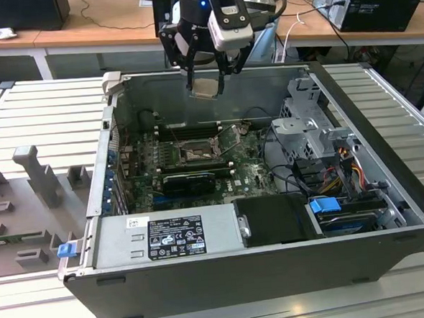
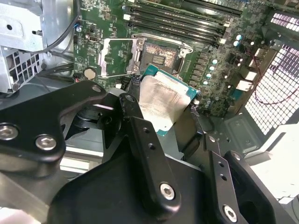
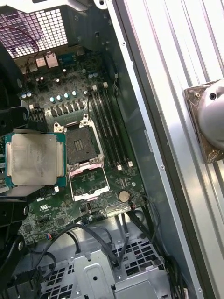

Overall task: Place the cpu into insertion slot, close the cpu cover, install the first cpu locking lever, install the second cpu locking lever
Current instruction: 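Place the cpu into insertion slot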

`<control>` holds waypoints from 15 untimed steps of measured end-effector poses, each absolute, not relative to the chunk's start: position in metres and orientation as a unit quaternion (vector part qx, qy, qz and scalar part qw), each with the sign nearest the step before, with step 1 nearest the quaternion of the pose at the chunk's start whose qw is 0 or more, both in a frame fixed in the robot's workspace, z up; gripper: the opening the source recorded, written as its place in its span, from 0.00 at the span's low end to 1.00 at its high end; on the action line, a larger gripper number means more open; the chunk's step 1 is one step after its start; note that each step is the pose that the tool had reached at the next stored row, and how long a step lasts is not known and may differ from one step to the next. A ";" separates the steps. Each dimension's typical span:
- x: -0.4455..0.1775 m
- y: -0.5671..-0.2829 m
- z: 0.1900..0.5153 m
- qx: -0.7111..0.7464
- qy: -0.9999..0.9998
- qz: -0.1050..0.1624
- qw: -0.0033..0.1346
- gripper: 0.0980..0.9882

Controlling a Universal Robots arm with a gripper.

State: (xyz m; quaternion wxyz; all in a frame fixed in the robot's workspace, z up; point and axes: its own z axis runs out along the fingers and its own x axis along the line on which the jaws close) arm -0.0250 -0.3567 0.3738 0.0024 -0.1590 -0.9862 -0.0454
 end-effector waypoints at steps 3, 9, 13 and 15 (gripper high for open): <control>-0.025 -0.357 0.374 -0.168 -0.985 -0.045 0.002 0.49; -0.025 -0.357 0.374 -0.187 -0.981 -0.045 0.001 0.49; -0.025 -0.357 0.374 -0.197 -0.979 -0.045 0.001 0.49; -0.025 -0.357 0.374 -0.205 -0.978 -0.045 0.000 0.49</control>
